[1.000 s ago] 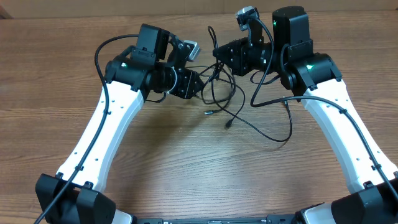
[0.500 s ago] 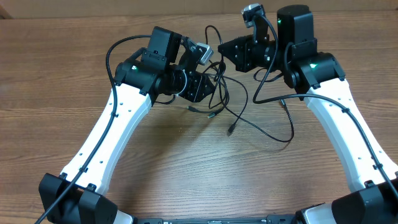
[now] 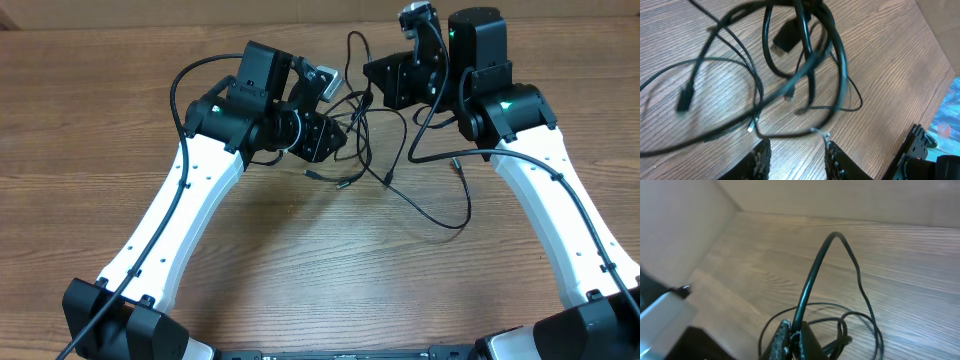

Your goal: Untangle cables

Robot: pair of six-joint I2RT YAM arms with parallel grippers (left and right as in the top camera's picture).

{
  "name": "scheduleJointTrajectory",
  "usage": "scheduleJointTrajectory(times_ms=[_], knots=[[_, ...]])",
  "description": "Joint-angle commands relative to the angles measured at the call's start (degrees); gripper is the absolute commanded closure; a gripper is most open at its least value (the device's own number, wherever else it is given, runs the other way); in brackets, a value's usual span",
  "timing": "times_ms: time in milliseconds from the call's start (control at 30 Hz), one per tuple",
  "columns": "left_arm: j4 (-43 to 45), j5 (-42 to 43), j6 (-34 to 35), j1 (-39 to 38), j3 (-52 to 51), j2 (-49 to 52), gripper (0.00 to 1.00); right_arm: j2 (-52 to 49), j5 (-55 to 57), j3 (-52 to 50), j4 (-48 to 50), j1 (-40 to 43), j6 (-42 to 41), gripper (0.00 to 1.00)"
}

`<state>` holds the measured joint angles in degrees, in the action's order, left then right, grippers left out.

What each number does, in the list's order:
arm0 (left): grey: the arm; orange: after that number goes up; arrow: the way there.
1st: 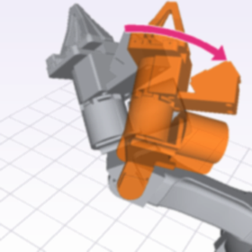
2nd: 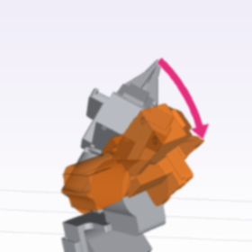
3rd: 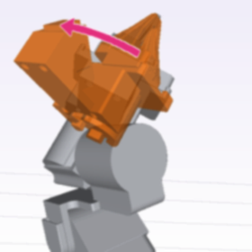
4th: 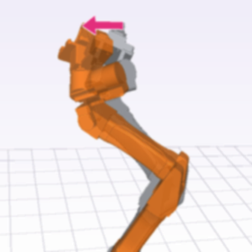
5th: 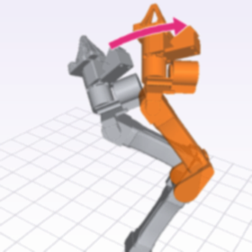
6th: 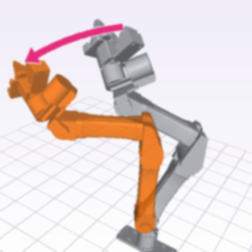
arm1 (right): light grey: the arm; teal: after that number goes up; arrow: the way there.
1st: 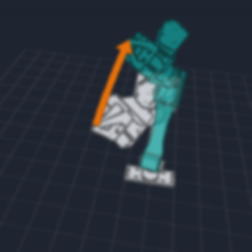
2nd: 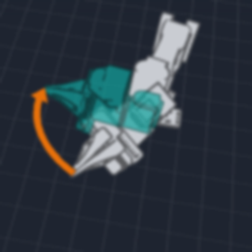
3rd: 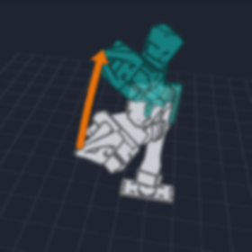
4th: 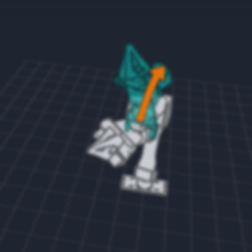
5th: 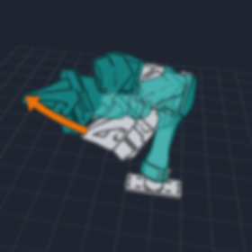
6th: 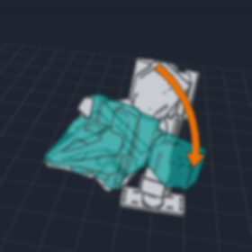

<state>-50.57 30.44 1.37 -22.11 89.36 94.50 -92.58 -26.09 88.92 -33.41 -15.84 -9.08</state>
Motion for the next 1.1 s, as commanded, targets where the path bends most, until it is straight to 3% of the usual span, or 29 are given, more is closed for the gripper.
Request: scheduleJointTrajectory(times_ms=[0, 467, 567, 667, 833, 1067], knots=[[0.33, 1.11, 0.33, 0.00, 2.64, -1.53, 0.64, 1.70, 3.98, 2.23, 1.18, 0.22, -5.66, 0.96], [0.94, 1.07, -0.09, 0.00, 2.82, -1.64, 0.65, 1.70, -14.47, 2.23, 5.22, 0.22, -22.77, 0.96], [0.90, 1.07, -0.09, 0.00, 2.82, -1.64, 0.69, 1.70, -15.80, 2.23, 5.92, 0.22, -22.88, 0.96], [0.46, 0.87, -0.11, 0.00, 2.82, -1.64, 0.85, 1.70, -15.74, 2.23, 5.88, 0.61, -22.86, 0.96], [-0.42, 0.46, -1.22, 0.00, 2.82, -1.64, 0.96, 1.70, -14.64, 2.23, 5.60, 2.21, -22.53, 0.96], [-1.03, 0.42, -1.40, 0.00, 2.82, -1.64, 0.96, 1.70, -6.91, 2.23, 3.82, 6.82, -17.38, 0.96]])
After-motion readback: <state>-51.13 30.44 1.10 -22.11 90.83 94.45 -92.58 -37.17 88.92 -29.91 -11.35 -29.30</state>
